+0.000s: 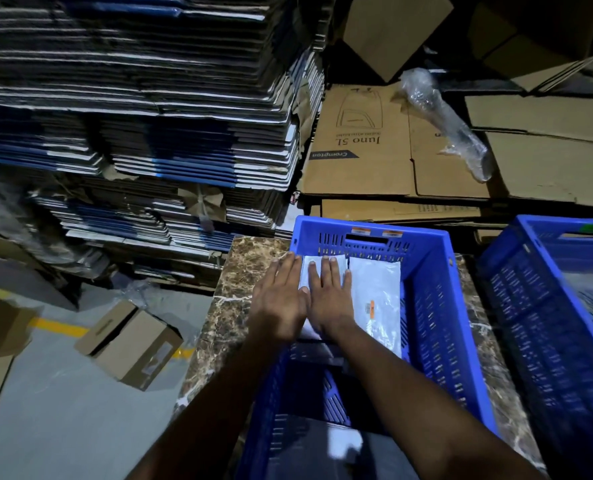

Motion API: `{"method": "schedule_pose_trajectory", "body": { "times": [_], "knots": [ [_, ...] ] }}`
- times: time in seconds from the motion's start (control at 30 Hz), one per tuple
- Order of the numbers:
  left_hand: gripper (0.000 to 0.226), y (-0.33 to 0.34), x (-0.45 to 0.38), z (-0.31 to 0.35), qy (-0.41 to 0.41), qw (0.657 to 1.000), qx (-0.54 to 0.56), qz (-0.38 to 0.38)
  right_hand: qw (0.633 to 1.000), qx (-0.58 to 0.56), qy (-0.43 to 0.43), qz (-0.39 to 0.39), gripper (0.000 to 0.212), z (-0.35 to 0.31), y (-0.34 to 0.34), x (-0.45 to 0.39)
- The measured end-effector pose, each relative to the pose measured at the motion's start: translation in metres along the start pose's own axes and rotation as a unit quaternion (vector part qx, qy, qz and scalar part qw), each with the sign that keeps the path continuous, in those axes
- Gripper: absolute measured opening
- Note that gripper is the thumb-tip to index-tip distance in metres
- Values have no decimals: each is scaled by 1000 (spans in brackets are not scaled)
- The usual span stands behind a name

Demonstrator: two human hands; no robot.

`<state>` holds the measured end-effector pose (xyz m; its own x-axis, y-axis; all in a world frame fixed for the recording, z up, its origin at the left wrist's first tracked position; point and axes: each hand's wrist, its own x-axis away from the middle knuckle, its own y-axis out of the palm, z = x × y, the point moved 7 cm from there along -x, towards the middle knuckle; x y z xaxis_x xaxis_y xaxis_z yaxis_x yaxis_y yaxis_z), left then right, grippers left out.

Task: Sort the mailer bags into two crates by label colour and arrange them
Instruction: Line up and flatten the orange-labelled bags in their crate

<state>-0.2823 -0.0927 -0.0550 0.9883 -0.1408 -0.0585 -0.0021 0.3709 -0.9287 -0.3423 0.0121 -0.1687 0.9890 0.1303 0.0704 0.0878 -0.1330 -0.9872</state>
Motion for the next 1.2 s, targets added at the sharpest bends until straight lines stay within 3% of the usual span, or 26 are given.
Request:
{"method": "schedule_pose_trajectory", "body": {
  "times": [0.23,0.33,0.47,0.57,0.67,0.73,0.83,0.93,1.2],
  "knots": [
    [59,8,0,-5,26,1000,-17,-3,999,-39,5,-5,64,-13,25,16],
    [59,1,3,-2,37,998,26,46,999,-44,15,4,64,-14,31,17],
    [46,-10,9,5,87,986,3,142,997,-67,33,10,64,-19,32,11],
    [52,2,2,-8,55,993,17,101,994,-96,40,11,67,-18,26,1],
    [56,6,1,-11,34,996,12,76,988,-146,39,13,90,-18,13,-5],
    [56,5,2,-9,21,998,15,64,986,-160,38,26,94,-18,1,0],
    [55,4,-1,-6,3,998,30,54,987,-141,37,62,83,-13,-11,8],
    [57,-3,4,-1,35,997,14,74,994,-100,35,38,64,-9,-2,8],
    [71,4,2,-9,56,997,47,35,998,-43,39,-12,65,-9,23,-1]
  ]
}}
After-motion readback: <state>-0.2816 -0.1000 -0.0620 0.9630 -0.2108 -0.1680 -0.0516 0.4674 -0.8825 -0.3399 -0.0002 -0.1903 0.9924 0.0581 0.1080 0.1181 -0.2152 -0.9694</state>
